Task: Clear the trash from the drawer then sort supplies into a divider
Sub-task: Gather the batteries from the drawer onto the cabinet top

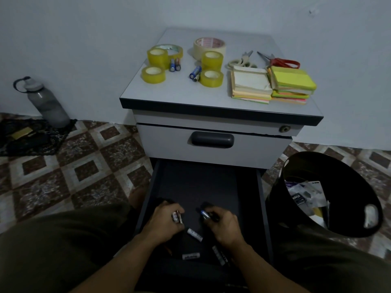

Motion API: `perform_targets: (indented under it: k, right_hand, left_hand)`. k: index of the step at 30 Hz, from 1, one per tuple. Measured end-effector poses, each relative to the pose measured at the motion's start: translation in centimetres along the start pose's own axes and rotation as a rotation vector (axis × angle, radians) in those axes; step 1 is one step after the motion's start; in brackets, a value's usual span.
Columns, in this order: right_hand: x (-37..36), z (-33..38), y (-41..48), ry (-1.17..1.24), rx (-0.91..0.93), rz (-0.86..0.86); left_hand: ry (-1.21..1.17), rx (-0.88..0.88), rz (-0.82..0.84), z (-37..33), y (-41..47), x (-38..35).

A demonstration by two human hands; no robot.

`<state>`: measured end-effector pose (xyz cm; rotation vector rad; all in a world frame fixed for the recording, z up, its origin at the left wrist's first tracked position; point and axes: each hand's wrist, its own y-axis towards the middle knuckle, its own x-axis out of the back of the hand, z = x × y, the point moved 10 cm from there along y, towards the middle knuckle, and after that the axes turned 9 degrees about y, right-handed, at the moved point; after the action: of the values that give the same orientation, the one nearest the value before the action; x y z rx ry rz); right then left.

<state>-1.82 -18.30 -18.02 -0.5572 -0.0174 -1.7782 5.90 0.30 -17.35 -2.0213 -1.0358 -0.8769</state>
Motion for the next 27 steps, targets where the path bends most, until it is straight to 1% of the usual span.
perform_targets:
  k: [4, 8, 13, 19, 27]
  right_hand:
    - [0.3, -0.6, -0.3, 0.155, -0.097, -0.069]
    - [0.0, -0.1, -0.9, 0.252, -0.130, -0.057]
    - [0.6, 2.1, -2.0, 0.285, -0.073, -0.048]
    - [2.4, 8.2, -3.7, 0.304, 0.051, -0.041]
    - [6.0, 16.5, -6.8, 0.355, 0.122, -0.050]
  left_hand:
    - [-0.057, 0.010, 0.006, 0.0, -0.5, 0.1]
    - [-0.082, 0.009, -0.008, -0.3, -1.0, 0.8]
    - [-0.114, -0.028, -0.055, -1.8, -1.9, 3.0]
    - [-0.132, -0.099, -0.100, -5.2, -3.7, 7.4]
    - [-0.137, -0.183, -0.104, -10.8, -7.6, 16.1]
